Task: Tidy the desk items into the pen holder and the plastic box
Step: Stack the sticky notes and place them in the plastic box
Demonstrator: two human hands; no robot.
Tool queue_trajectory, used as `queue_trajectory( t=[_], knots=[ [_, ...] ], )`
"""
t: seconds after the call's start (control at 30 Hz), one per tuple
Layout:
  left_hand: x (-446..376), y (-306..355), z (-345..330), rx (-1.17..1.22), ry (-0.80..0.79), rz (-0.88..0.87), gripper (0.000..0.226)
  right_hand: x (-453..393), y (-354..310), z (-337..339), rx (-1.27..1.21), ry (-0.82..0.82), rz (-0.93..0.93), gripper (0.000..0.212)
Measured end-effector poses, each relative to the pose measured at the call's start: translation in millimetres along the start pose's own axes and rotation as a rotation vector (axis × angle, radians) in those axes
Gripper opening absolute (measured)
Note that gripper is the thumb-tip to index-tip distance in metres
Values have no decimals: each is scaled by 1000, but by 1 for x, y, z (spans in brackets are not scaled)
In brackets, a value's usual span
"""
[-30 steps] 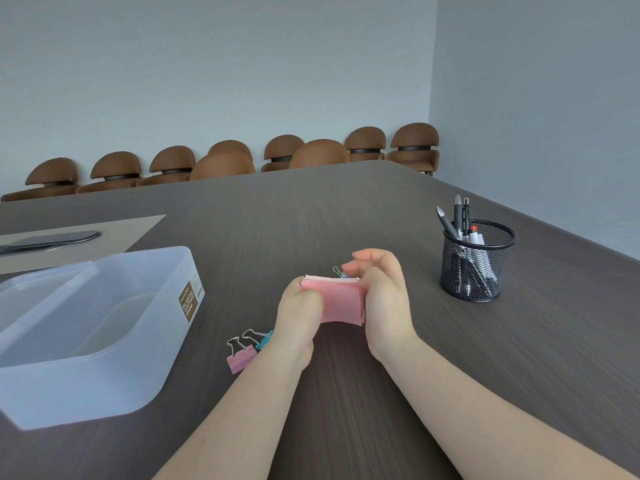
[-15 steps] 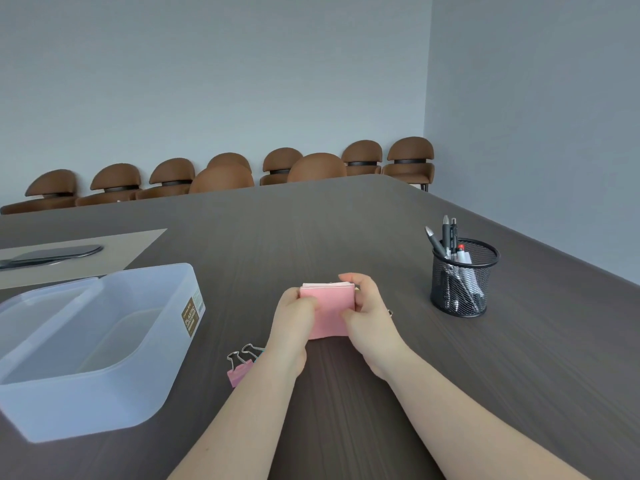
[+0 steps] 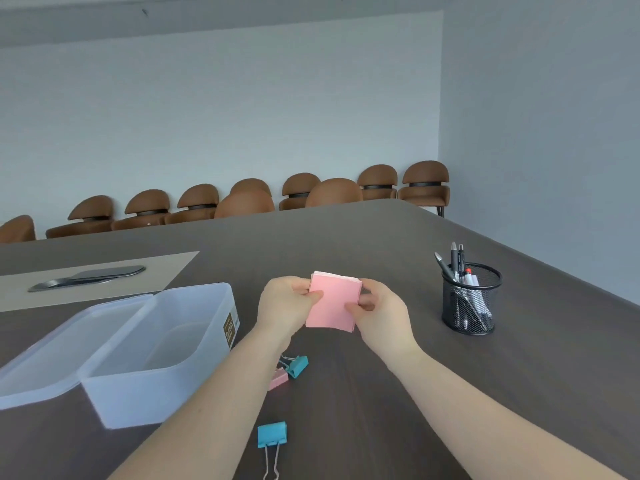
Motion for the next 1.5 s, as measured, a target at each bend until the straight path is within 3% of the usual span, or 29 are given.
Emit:
queue_trajectory(
  t=[0.2,0.33,0.47,0.67,0.77,0.83,1.03,1.23,1.37,1.5],
  knots=[
    [0,3,57,201,-26,102,21,1,-36,-16,-169,-81,-92,22],
    [-11,-11,116,212,-1,146,15,3,-44,-32,-106,-109,-88,14],
    [-32,-48,161,83,76,223,27,1,-41,-47,-26,-168,-113,16],
    [-96,-136,166,-332,22,319,16,-9,-21,-69,70,-207,-139,18],
    [-110,-150,157,-608,3,297,12,-14,-12,-78,96,-239,-152,17],
    [-114,-150,154,-762,-24,290,25,-18,-6,-84,108,-265,-162,16],
    [-129,-156,139,-1017,-109,235,17,-24,9,-97,157,-333,-165,15],
    [-132,-164,126,-1311,-93,127,31,-23,14,-106,144,-366,-145,15],
    [-130,-162,114,-1215,-51,-22,20,-21,12,-104,144,-380,-136,15],
    [-123,-159,102,-1036,-351,-99,12,-22,11,-97,124,-372,-150,16]
  ],
)
Point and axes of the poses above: each hand's wrist, its own x-axis away from the middle knuckle, its own z-axis out of the back of the hand, y = z × x, the point moved 1 cm from there along -x, towards the middle knuckle, and after that the axes turned 12 degrees about -x, right-handed, at the moved point
